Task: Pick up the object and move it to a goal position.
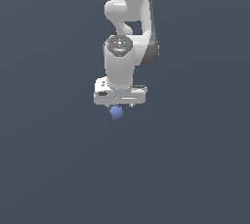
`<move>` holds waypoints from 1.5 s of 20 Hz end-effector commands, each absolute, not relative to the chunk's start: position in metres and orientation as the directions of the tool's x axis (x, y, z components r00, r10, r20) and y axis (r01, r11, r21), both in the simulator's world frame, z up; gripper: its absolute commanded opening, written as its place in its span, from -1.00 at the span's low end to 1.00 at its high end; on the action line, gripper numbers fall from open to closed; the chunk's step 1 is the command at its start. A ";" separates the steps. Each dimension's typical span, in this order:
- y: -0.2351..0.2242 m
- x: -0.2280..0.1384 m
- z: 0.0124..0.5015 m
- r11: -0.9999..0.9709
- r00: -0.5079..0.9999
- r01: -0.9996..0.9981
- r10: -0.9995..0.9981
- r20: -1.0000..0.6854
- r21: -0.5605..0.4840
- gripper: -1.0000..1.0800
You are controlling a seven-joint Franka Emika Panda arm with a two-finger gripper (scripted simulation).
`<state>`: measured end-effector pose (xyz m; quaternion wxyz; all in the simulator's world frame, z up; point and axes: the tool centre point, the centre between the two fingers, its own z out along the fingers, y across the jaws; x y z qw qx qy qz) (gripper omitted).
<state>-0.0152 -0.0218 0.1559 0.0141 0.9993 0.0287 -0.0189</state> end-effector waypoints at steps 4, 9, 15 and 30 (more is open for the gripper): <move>-0.026 -0.021 0.145 -0.991 0.991 0.132 0.131 -0.035 0.021 0.92; -0.032 -0.030 0.131 -0.973 0.973 0.230 0.230 -0.029 0.013 0.92; -0.039 -0.042 0.112 -0.932 0.932 0.363 0.362 -0.017 0.006 0.92; -0.047 -0.060 0.091 -0.855 0.855 0.519 0.519 0.000 0.000 0.92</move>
